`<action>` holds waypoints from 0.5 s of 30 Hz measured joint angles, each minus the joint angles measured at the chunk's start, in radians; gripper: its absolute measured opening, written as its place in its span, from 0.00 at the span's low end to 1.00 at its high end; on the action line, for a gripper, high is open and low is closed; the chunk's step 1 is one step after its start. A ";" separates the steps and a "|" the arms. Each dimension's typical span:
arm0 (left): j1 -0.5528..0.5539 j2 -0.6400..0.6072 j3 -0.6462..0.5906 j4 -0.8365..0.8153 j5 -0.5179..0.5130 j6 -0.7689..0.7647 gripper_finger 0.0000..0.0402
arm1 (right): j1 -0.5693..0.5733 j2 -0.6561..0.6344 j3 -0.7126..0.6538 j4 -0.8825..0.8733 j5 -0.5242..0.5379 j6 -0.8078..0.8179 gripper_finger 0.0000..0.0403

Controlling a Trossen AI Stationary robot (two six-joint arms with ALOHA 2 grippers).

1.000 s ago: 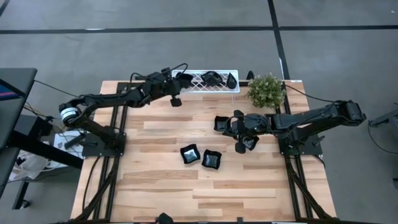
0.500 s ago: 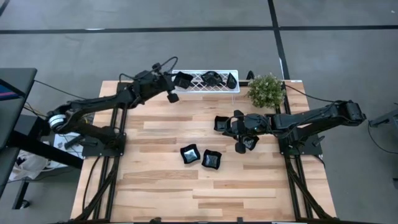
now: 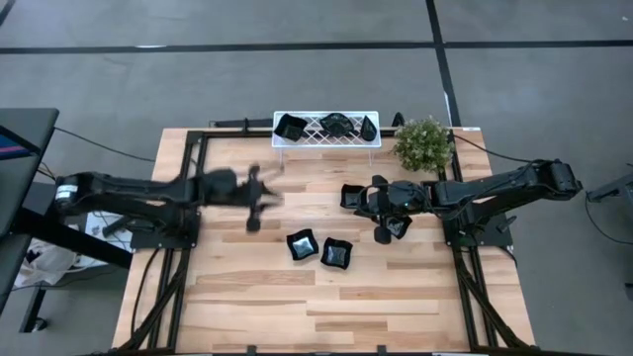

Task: Pick & Place Mini shaped plates
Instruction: Stack the distorted square plate on top of the distorted square plate on the shelf

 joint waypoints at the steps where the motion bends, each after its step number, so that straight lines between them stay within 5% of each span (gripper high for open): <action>1: -0.044 0.001 -0.022 0.006 0.018 -0.014 0.19 | 0.000 0.000 0.000 -0.003 0.000 0.000 0.00; 7: -0.262 0.110 -0.084 0.167 -0.079 -0.050 0.20 | -0.011 0.000 0.000 0.006 0.000 -0.003 0.00; 15: -0.369 0.375 -0.011 0.309 -0.144 -0.148 0.28 | -0.008 0.001 0.000 -0.031 0.000 0.023 0.00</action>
